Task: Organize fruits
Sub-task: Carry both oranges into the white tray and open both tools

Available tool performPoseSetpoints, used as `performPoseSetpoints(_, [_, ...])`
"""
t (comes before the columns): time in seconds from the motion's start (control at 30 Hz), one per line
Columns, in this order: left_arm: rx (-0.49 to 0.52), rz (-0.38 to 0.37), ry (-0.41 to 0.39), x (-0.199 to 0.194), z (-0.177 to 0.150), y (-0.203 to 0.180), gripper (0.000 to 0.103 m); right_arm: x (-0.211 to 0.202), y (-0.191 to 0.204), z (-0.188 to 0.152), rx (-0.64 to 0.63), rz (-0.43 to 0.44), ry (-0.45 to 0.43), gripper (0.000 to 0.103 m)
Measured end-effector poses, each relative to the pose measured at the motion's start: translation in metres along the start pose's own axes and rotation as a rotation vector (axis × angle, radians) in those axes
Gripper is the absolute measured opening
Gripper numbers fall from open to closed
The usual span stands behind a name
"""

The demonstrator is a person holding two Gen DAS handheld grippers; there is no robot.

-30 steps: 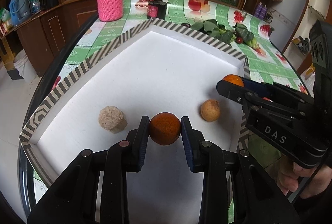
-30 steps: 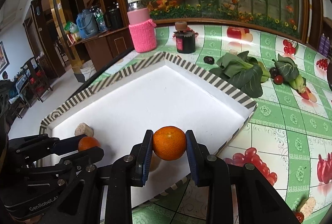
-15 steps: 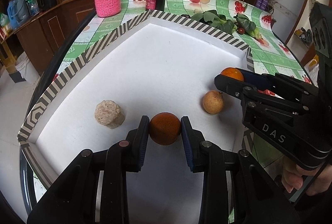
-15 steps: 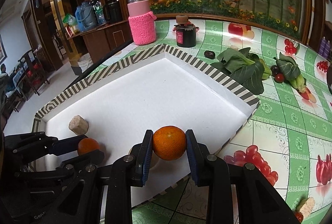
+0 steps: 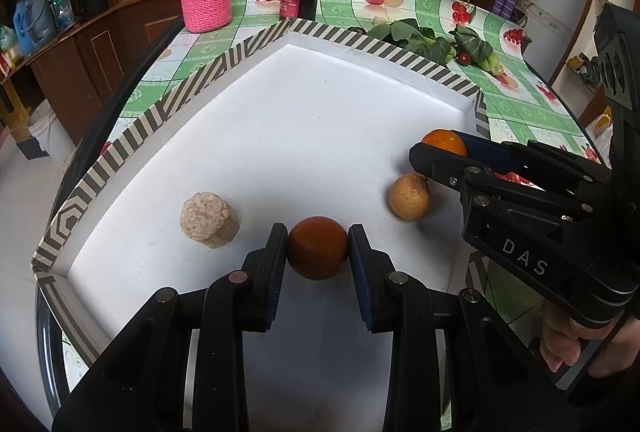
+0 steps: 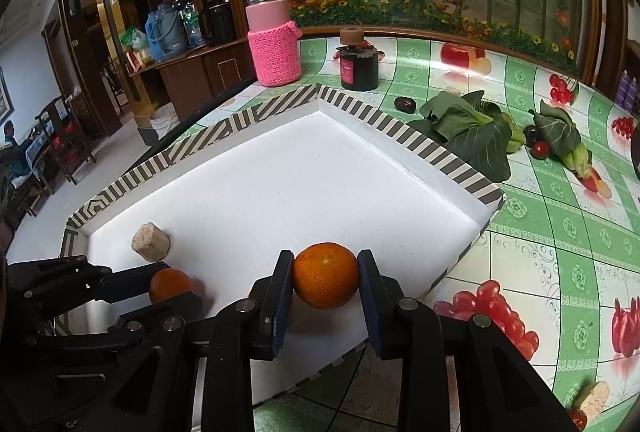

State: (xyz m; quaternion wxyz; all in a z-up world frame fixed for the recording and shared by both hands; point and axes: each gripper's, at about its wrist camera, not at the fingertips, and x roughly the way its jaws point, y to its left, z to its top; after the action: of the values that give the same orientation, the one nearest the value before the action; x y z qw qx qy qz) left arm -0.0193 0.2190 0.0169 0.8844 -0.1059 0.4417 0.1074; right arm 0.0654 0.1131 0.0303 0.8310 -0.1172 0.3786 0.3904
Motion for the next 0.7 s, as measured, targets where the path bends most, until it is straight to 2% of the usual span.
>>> performPoseSetpoints(0.43, [-0.007, 0.021, 0.016, 0.0042, -0.0007, 0.0013, 0.033, -0.0056, -0.0027, -0.0004, 0.022, 0.051, -0.024, 0.031])
performPoseSetpoints(0.57, [0.000, 0.022, 0.008, 0.0025, -0.0011, -0.0005, 0.056, -0.0084, -0.0024, 0.0002, 0.026, 0.050, -0.040, 0.032])
performPoseSetpoints(0.7, [0.008, 0.031, 0.006, 0.0024, -0.0015, -0.0024, 0.056, -0.0068, -0.0033, 0.0007, 0.036, 0.046, -0.030, 0.034])
